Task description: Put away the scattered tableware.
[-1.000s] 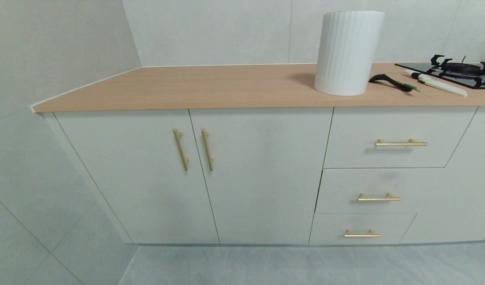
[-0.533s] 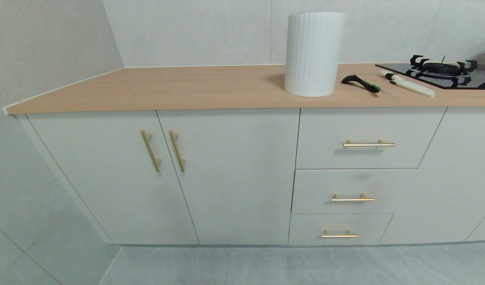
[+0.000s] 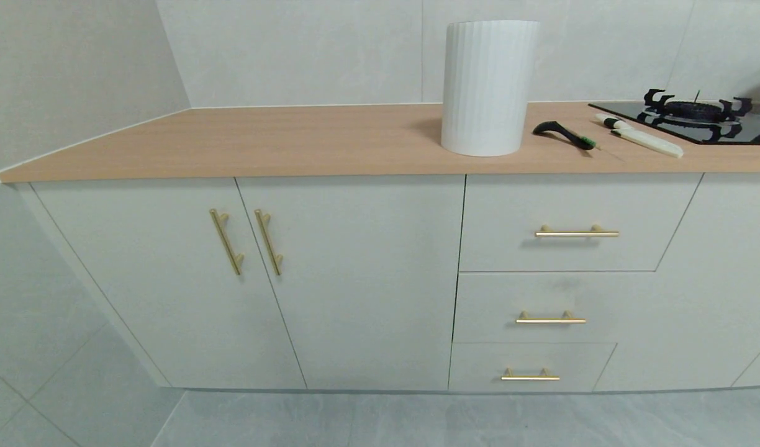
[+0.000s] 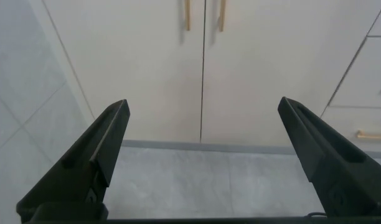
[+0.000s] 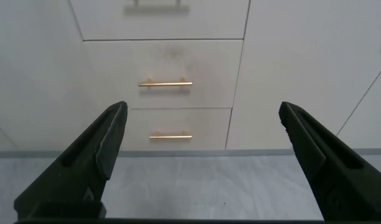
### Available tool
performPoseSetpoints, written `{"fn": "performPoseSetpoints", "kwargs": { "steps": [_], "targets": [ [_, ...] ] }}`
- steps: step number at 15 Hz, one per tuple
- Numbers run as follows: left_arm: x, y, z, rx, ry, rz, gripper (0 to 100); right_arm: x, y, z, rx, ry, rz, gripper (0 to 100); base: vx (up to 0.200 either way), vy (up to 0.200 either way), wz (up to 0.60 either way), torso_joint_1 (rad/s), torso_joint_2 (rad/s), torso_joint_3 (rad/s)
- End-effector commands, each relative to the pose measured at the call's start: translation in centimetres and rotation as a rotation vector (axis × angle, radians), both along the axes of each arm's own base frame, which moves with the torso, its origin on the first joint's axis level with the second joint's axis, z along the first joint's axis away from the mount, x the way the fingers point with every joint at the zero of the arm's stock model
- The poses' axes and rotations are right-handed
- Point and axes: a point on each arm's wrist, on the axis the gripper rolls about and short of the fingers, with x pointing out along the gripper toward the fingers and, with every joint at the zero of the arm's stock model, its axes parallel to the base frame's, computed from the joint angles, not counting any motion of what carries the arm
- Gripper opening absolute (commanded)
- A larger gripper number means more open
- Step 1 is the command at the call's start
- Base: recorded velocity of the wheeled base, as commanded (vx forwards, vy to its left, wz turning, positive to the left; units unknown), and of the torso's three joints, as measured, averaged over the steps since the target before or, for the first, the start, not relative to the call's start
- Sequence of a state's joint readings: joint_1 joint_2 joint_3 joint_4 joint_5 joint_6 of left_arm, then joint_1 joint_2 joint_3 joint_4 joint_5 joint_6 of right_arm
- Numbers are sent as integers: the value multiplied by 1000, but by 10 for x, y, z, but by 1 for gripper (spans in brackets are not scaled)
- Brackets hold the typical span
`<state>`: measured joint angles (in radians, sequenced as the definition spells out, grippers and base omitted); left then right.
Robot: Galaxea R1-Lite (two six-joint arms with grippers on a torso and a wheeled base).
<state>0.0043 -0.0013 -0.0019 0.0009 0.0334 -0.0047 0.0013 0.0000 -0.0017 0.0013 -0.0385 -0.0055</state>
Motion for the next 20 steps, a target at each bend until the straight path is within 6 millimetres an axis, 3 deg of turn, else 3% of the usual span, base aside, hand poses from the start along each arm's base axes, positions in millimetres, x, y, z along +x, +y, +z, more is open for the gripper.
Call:
{"fn": "performPoseSetpoints", "kwargs": {
  "steps": [1,6,12,13,14,15,16,17,18,19,20],
  "targets": [
    [0,0,0,0,1,1,100,0,0,0,-1,2,0,100,200,0,0,7,2,2],
    [0,0,0,-1,2,1,100,0,0,0,-1,2,0,100,200,0,0,1,0,0],
    [0,0,0,-1,2,1,100,0,0,0,-5,-2,10,100,0,0,0,0,0,0],
    [0,0,0,-1,1,1,100,-3,0,12,-1,-46,20,100,0,0,0,0,0,0],
    [0,0,0,-1,1,1,100,-9,0,48,18,-112,55,100,0,0,0,0,0,0],
    [0,0,0,-1,1,2,100,-6,0,68,31,-101,80,100,0,0,0,0,0,0],
    [0,0,0,-1,2,2,100,12,0,95,29,-2,108,100,0,0,0,0,0,0],
    [0,0,0,-1,1,1,100,33,2,109,26,93,113,100,0,0,0,0,0,0],
    [0,0,0,-1,2,1,100,50,3,116,25,162,113,100,0,0,0,0,0,0],
    [0,0,0,-1,1,2,100,84,5,119,22,306,109,100,0,0,0,0,0,0],
    [0,0,0,-1,2,1,100,105,7,116,1,393,113,100,0,0,0,0,0,0]
  ]
}}
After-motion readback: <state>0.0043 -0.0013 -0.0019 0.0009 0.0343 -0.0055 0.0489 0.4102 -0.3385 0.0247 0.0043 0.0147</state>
